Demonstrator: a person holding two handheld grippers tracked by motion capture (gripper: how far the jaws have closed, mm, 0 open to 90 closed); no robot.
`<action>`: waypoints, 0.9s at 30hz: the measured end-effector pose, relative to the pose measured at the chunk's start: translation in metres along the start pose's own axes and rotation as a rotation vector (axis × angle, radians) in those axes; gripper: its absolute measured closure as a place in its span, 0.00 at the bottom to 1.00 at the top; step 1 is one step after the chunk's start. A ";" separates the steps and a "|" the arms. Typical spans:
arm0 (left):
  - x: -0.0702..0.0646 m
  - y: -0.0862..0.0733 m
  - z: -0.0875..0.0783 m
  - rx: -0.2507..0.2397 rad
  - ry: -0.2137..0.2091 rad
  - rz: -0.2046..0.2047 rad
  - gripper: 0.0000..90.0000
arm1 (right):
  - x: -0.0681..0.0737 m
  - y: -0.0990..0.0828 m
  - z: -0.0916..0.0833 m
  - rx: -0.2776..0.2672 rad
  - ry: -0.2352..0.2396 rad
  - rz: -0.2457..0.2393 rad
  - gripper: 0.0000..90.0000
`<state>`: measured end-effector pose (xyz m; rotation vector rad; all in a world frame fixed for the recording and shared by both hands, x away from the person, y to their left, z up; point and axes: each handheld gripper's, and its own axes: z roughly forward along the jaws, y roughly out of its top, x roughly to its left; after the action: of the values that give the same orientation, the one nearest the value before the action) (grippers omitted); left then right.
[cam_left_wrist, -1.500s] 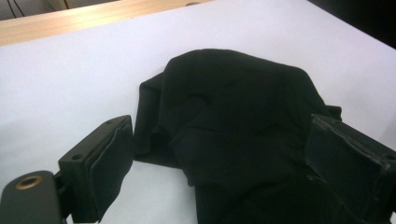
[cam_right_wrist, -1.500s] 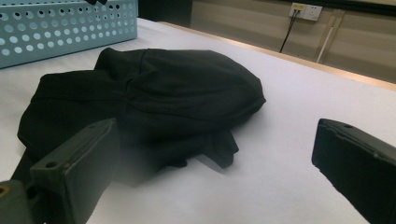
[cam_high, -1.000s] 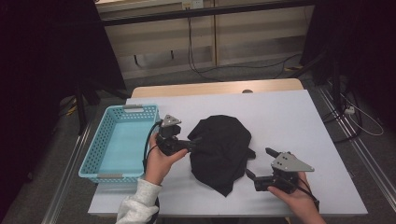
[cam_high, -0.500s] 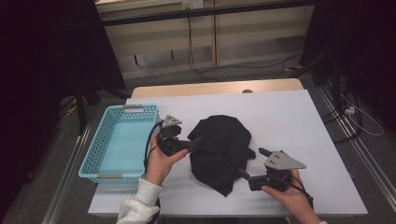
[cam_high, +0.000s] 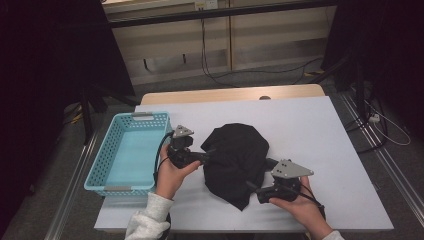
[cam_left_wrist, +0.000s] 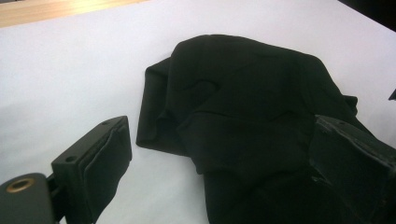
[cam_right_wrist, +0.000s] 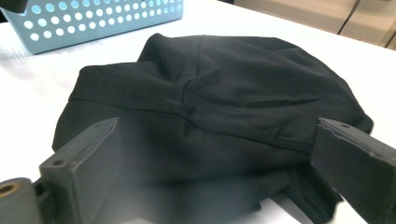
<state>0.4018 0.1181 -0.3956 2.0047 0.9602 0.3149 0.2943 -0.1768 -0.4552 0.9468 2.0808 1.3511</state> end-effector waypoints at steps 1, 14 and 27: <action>0.000 0.000 0.000 -0.001 0.001 -0.001 0.07 | 0.000 0.001 0.001 0.002 0.003 0.002 0.05; 0.001 -0.002 0.002 0.011 0.006 -0.013 0.07 | 0.005 0.005 0.024 0.102 0.136 0.025 0.46; 0.004 -0.003 -0.002 0.007 0.015 -0.024 0.08 | -0.004 0.006 0.022 0.177 0.168 0.025 1.00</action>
<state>0.4021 0.1235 -0.3970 1.9984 0.9951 0.3146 0.3146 -0.1656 -0.4582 0.9625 2.3544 1.3165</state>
